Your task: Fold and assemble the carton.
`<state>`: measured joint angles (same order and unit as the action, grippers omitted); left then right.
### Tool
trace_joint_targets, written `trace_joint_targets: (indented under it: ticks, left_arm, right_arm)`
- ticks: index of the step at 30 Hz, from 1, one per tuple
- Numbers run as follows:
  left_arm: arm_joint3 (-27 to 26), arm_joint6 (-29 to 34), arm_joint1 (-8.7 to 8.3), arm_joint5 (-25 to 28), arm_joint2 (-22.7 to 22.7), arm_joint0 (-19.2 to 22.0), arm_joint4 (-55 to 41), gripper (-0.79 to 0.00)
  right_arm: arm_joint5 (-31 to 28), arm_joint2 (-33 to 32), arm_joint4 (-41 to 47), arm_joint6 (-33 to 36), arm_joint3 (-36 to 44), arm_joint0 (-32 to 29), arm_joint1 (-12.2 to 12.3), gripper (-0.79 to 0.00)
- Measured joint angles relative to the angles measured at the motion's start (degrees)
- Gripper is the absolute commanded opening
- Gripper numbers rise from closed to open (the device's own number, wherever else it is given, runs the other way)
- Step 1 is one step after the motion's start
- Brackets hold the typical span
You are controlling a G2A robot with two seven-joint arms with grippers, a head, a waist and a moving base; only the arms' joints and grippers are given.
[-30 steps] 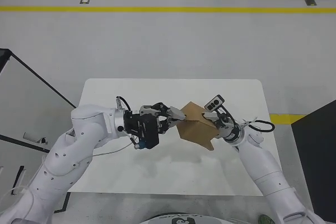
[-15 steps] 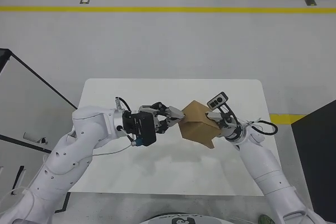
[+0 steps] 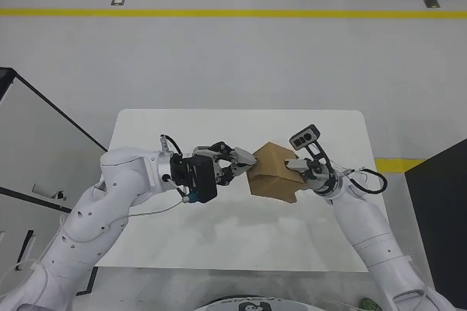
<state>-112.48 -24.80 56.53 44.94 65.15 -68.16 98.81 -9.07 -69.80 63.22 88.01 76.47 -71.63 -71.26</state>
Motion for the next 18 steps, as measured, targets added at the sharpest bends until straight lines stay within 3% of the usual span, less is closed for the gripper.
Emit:
trace_joint_targets:
  ticks: [18]
  left_arm:
    - [-2.61, 1.49, -0.06, 0.13, -1.95, -0.31, 2.42, -0.785]
  right_arm:
    - [-0.45, 0.66, 0.62, -0.01, -0.46, 0.40, 0.17, -0.785]
